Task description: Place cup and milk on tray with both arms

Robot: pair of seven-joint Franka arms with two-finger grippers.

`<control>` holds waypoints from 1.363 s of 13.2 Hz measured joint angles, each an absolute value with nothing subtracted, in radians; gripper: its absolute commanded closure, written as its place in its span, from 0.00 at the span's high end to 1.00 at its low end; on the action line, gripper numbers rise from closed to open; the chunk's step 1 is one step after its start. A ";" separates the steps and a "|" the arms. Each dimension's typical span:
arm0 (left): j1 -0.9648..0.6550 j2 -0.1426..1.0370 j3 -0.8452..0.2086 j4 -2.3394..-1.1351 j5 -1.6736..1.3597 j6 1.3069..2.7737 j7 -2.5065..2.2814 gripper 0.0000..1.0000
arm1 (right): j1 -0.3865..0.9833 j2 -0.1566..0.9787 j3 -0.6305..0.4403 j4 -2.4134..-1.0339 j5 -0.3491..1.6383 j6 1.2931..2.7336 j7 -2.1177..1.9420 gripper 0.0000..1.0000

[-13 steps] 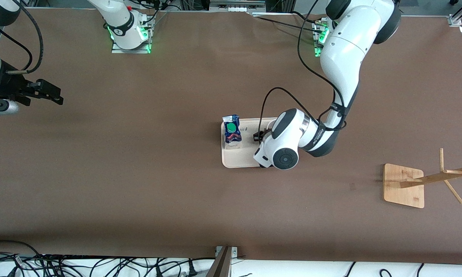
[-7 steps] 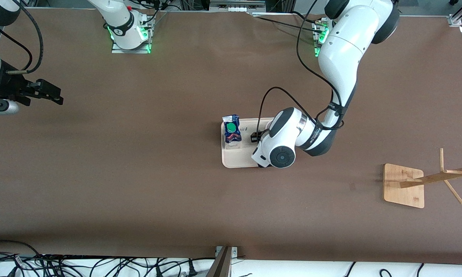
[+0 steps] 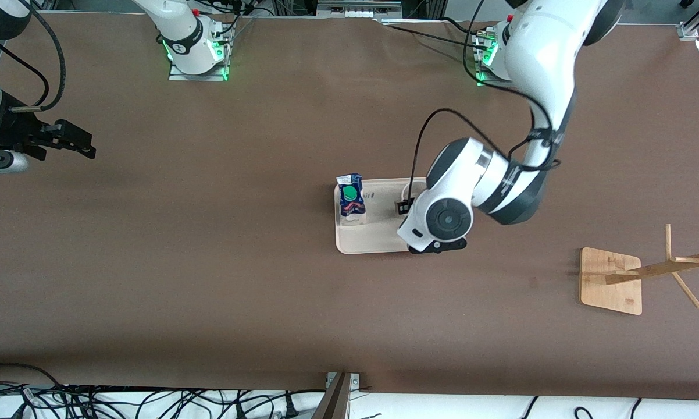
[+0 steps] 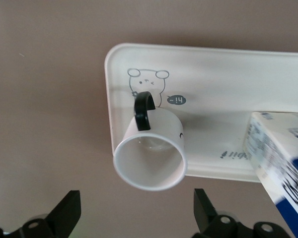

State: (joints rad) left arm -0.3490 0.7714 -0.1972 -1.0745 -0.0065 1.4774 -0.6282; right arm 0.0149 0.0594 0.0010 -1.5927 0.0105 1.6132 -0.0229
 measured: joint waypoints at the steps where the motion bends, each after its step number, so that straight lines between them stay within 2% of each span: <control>1: -0.336 0.725 -0.195 -1.073 -0.001 1.472 -0.579 1.00 | 0.015 0.059 0.001 -1.593 0.010 1.613 -0.023 1.00; 6: -0.162 0.545 -0.186 -1.074 0.001 1.464 -0.224 1.00 | 0.015 0.059 0.001 -1.593 0.010 1.613 -0.023 1.00; 11: -0.091 0.406 -0.170 -1.108 0.034 1.378 -0.073 1.00 | 0.015 0.059 0.001 -1.593 0.010 1.613 -0.023 1.00; 14: -0.074 0.242 -0.097 -1.312 0.036 1.540 -0.071 1.00 | 0.015 0.059 0.001 -1.593 0.010 1.613 -0.023 1.00; 18: -0.044 0.049 -0.070 -1.603 0.034 1.688 -0.071 1.00 | 0.015 0.059 0.001 -1.593 0.010 1.613 -0.023 1.00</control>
State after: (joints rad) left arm -0.0439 0.0493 -0.0699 -1.6032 0.0338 1.6876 -0.0710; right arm 0.0148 0.0594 0.0010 -1.5925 0.0105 1.6132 -0.0229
